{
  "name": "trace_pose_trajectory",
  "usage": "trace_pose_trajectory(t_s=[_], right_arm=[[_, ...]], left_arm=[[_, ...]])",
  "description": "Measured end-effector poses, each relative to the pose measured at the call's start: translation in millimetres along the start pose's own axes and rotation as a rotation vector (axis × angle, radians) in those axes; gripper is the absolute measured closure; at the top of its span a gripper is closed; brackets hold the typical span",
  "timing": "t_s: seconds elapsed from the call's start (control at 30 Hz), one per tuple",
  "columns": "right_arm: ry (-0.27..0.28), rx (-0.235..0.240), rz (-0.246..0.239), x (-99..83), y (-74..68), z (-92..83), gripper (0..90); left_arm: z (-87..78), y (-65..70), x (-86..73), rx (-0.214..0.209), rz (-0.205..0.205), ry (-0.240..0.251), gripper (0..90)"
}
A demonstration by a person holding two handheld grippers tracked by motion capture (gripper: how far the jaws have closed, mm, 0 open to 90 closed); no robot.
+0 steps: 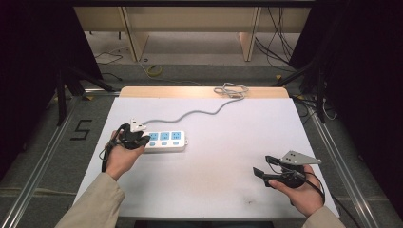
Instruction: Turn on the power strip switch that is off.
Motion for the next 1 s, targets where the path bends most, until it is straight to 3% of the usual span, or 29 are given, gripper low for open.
trace_pose_trajectory(t_s=[1.0], right_arm=[[0.001, -0.001, -0.002, -0.6, 0.1, -0.7, 30.1]], left_arm=[[11.6, 1.5, 10.8, -0.007, 0.016, -0.025, 89.9]])
Point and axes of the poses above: each handheld gripper's, and its own axes: z roughly forward along the jaws, x roughly out of its top, y roughly to its right, the point moved 3 cm from there along z, roughly forward along the jaws, and after that the axes turned 7 degrees about z, right-handed, at the moved point
